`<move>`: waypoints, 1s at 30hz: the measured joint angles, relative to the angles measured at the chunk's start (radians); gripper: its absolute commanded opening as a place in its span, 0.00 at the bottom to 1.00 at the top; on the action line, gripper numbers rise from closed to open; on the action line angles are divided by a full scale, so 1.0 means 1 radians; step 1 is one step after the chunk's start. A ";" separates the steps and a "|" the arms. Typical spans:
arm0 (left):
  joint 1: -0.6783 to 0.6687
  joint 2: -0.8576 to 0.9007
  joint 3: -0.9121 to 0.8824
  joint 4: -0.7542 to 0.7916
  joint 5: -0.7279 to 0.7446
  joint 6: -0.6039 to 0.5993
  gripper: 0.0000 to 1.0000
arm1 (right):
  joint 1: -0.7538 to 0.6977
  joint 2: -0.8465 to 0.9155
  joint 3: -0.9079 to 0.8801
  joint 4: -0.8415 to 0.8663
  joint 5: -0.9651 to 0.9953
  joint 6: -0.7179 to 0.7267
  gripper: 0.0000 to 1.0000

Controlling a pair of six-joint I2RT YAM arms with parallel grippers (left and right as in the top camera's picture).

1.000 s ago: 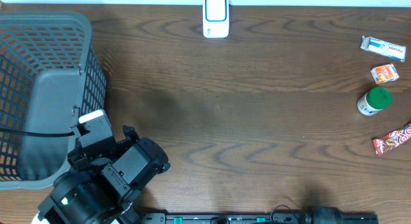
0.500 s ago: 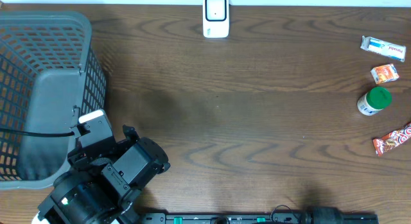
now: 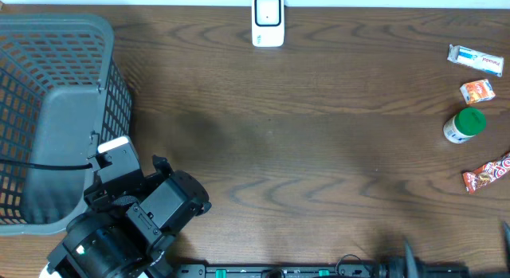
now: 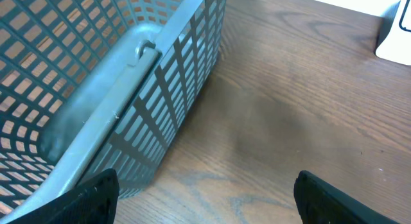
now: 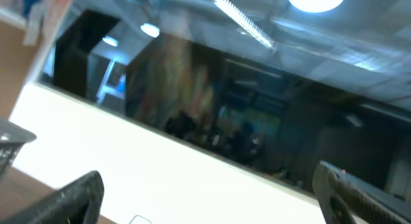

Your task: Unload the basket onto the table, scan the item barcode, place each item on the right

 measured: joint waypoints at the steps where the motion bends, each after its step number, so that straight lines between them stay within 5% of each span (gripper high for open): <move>1: 0.000 0.000 0.000 0.000 0.000 0.000 0.85 | 0.000 0.000 -0.057 0.047 -0.011 -0.002 0.99; 16: 0.000 0.000 0.000 0.000 0.000 0.000 0.85 | 0.002 0.002 -0.764 0.761 -0.076 -0.003 0.99; 25: 0.000 0.000 0.000 0.000 0.000 0.000 0.85 | 0.002 0.001 -0.915 0.805 0.149 0.200 0.99; 30: 0.000 0.000 0.000 0.000 0.000 0.000 0.85 | 0.018 0.000 -0.929 0.682 0.249 0.246 0.99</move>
